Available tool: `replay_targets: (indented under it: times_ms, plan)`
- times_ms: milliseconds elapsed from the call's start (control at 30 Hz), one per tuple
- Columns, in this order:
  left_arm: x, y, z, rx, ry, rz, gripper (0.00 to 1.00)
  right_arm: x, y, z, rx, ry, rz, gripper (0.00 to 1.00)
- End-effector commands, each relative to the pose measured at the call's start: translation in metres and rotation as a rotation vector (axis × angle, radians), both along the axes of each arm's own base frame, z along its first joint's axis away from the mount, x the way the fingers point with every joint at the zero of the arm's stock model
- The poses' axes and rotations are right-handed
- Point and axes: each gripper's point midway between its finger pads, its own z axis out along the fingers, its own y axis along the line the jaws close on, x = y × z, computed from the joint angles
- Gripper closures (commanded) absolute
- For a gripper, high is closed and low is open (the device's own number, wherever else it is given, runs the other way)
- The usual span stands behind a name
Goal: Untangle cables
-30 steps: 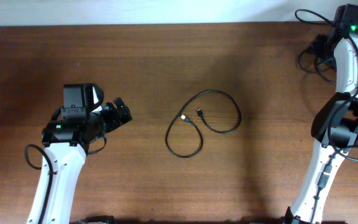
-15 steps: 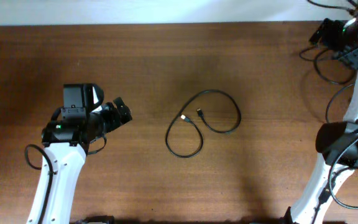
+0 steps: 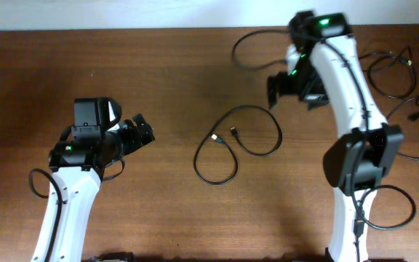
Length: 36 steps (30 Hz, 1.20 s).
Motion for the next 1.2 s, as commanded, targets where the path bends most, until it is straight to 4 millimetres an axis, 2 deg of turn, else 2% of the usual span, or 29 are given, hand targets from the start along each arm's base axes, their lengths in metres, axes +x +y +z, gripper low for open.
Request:
replay_targets:
  times_ms: [0,67,233,367,533,633,767,833,900,1000,1167]
  plan:
    - [0.001,-0.001,0.001,0.002,-0.004,-0.018,0.01,-0.037,0.033,-0.039,0.048,0.127,0.323,0.01]
    - [0.001,-0.001,0.001,0.003,-0.004,-0.018,0.01,-0.058,0.058,-0.055,0.122,0.169,0.481,0.01]
    - [0.001,-0.001,0.001,0.003,-0.004,-0.018,0.01,-0.073,0.104,-0.081,0.126,0.130,0.646,0.01]
    - [0.001,-0.001,0.001,0.003,-0.004,-0.018,0.01,-0.077,0.120,-0.105,0.125,0.096,0.667,0.01]
    - [0.001,-0.001,0.001,0.003,-0.004,-0.018,0.01,-0.084,0.117,-0.126,0.123,0.104,0.663,0.01]
    - [0.001,-0.001,0.001,0.003,-0.004,-0.018,0.01,-0.092,0.112,-0.145,0.121,0.113,0.660,0.01]
    - [0.001,-0.001,0.001,0.003,-0.004,-0.018,0.01,-0.110,0.102,-0.171,0.115,0.143,0.658,0.01]
    - [0.001,-0.001,0.001,0.003,-0.004,-0.018,0.01,-0.115,0.098,-0.178,0.112,0.153,0.657,0.01]
    - [0.001,-0.001,0.001,0.002,-0.004,-0.018,0.01,-0.115,0.093,-0.181,0.077,0.152,0.665,0.01]
    - [0.001,-0.001,0.001,0.003,-0.004,-0.018,0.01,-0.105,0.071,-0.183,-0.099,0.128,0.693,0.01]
    - [0.001,-0.001,0.001,0.003,-0.004,-0.018,0.01,-0.105,0.072,-0.183,-0.168,0.110,0.748,0.04]
